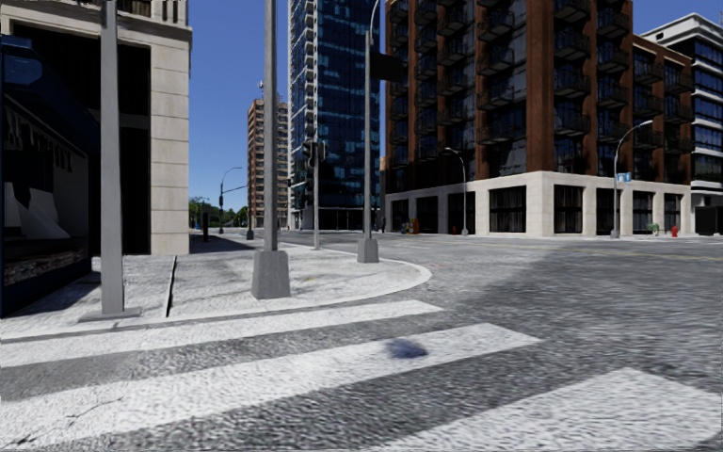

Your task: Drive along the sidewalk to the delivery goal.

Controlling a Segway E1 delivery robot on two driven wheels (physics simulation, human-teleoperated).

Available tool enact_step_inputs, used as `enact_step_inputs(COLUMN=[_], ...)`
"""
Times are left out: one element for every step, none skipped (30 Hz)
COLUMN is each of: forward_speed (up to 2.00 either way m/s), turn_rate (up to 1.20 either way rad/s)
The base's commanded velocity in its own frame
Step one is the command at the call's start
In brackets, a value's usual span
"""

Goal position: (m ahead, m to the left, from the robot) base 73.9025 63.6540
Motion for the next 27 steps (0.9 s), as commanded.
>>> enact_step_inputs(forward_speed=[2.00,2.00,2.00,2.00,2.00,2.00,2.00,2.00,2.00,2.00,2.00,2.00,2.00,2.00,2.00,2.00,2.00,2.00,2.00,2.00,2.00,2.00,2.00,2.00,2.00,2.00,2.00], turn_rate=[0.00,0.00,0.00,0.00,0.00,0.00,0.00,0.00,0.00,0.00,0.00,0.00,0.00,0.00,0.00,0.16,0.29,0.33,0.21,0.21,0.00,0.00,0.00,0.00,0.00,0.00,0.00])
